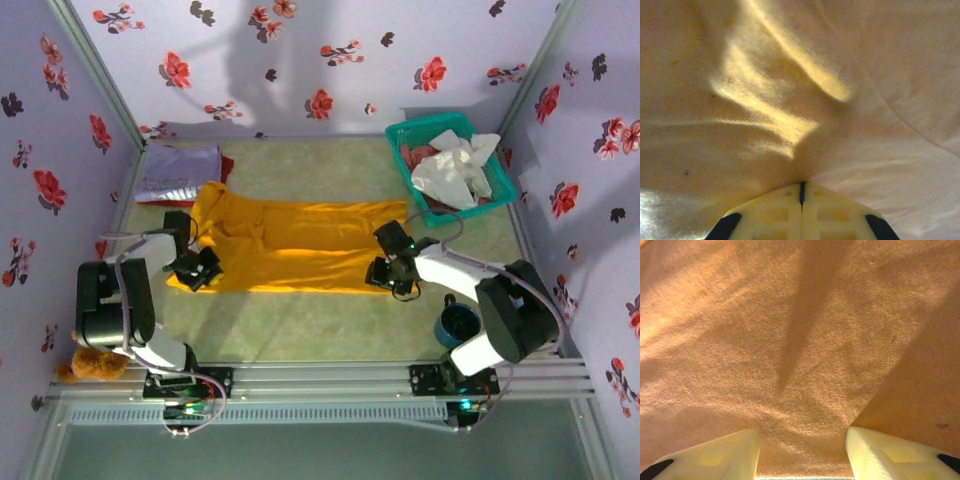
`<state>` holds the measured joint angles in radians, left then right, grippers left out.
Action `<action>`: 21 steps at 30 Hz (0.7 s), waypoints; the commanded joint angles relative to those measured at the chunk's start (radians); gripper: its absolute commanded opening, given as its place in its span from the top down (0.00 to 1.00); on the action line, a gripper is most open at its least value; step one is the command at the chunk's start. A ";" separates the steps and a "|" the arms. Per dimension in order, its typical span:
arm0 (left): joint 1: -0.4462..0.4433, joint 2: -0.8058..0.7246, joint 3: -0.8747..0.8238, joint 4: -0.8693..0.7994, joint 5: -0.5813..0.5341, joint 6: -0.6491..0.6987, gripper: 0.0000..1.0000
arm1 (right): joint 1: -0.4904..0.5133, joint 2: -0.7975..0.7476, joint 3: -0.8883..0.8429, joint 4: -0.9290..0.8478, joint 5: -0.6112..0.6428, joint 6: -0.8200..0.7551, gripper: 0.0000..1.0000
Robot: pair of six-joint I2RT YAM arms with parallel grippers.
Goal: Fold and stack the t-shirts
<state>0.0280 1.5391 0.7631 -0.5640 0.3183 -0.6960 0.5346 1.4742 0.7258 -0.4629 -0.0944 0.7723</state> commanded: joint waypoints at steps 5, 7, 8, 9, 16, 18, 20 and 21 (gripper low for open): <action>0.009 -0.085 -0.168 -0.089 -0.054 -0.079 0.97 | -0.004 -0.186 -0.160 -0.222 0.034 0.083 0.47; 0.007 -0.135 -0.208 -0.108 -0.048 -0.096 0.95 | -0.004 -0.250 -0.173 -0.258 0.033 0.092 0.47; 0.007 -0.162 -0.220 -0.117 -0.050 -0.101 0.94 | -0.004 -0.273 -0.171 -0.271 0.029 0.094 0.47; 0.008 -0.206 -0.228 -0.131 -0.051 -0.108 0.93 | -0.004 -0.300 -0.163 -0.284 0.024 0.093 0.47; 0.007 -0.346 -0.023 -0.300 -0.115 -0.067 0.80 | -0.004 -0.345 -0.018 -0.350 0.019 0.035 0.47; 0.008 -0.298 0.066 -0.326 -0.116 -0.028 0.76 | -0.004 -0.321 0.030 -0.368 0.035 0.009 0.46; 0.009 -0.232 0.156 -0.330 -0.114 0.007 0.75 | -0.011 -0.287 0.074 -0.375 0.052 -0.021 0.46; 0.009 -0.187 0.202 -0.325 -0.109 0.029 0.74 | -0.019 -0.264 0.097 -0.376 0.055 -0.038 0.46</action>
<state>0.0303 1.2770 0.8829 -0.8394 0.2302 -0.7372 0.5316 1.1690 0.7677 -0.7879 -0.0784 0.7925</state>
